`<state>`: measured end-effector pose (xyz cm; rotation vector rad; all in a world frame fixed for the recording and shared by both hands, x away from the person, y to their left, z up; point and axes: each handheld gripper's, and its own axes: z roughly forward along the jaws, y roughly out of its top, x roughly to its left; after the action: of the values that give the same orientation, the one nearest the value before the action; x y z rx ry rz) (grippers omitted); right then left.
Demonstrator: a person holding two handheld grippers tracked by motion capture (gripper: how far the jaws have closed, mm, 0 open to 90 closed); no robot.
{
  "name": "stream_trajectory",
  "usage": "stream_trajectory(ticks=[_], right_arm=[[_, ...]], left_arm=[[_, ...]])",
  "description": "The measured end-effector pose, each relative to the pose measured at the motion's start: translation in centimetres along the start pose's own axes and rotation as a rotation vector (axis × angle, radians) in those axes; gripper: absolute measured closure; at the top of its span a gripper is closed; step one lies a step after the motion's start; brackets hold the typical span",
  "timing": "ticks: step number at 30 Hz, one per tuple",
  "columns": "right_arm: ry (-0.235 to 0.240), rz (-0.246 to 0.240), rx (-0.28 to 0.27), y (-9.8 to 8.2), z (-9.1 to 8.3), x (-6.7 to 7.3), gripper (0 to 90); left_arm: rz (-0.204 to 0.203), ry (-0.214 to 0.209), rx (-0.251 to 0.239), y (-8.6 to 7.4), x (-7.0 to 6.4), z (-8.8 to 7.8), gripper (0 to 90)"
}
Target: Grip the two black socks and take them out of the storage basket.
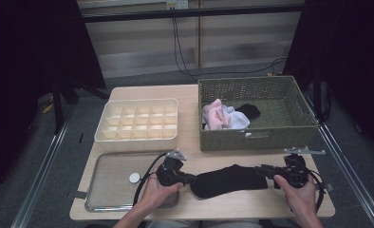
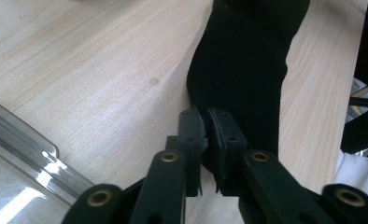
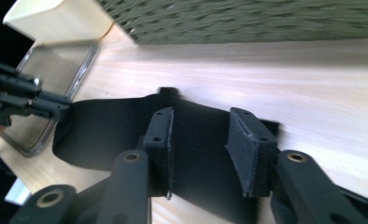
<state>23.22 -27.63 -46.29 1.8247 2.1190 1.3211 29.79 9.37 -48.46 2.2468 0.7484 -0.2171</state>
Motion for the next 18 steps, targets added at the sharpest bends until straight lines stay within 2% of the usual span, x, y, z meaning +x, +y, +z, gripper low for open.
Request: stream_trajectory(ticks=[2, 3, 5, 7, 11, 12, 13, 15, 16, 18], right_arm=[[0.013, -0.022, 0.03, 0.8, 1.3, 0.4, 56.3], [0.017, -0.024, 0.046, 1.3, 2.0, 0.6, 55.7], [0.039, -0.039, 0.085, 2.0, 3.6, 1.0, 54.7], [0.035, -0.056, 0.129, 2.7, 5.3, 1.3, 53.1], [0.041, -0.043, 0.191, 3.4, 7.6, 1.3, 52.7], [0.043, -0.027, 0.213, 3.4, 8.1, 1.1, 53.5], [0.036, -0.019, 0.231, 3.3, 8.4, 1.0, 57.4], [0.033, -0.002, 0.227, 3.4, 8.5, 0.8, 61.1], [0.042, 0.006, 0.225, 3.4, 8.5, 0.7, 67.7], [0.071, 0.006, 0.217, 3.4, 8.3, 0.7, 78.3]], left_arm=[[-0.014, -0.015, 0.002, 0.0, 0.1, 0.1, 70.9], [-0.014, -0.002, 0.007, 0.1, 0.0, 0.2, 67.4], [-0.021, -0.012, 0.007, 0.1, 0.0, 0.4, 62.8], [-0.02, -0.022, 0.009, 0.2, 0.1, 0.5, 60.3], [-0.016, -0.032, 0.019, 0.2, 0.1, 0.7, 68.5], [-0.009, -0.031, 0.027, 0.2, 0.1, 0.7, 71.3], [-0.005, -0.049, 0.029, 0.2, 0.1, 0.7, 73.5], [-0.001, -0.048, 0.025, 0.1, 0.1, 0.8, 76.7], [0.007, -0.063, 0.022, 0.1, 0.1, 0.8, 78.7], [0.006, -0.056, 0.025, 0.0, 0.1, 0.9, 83.4]])
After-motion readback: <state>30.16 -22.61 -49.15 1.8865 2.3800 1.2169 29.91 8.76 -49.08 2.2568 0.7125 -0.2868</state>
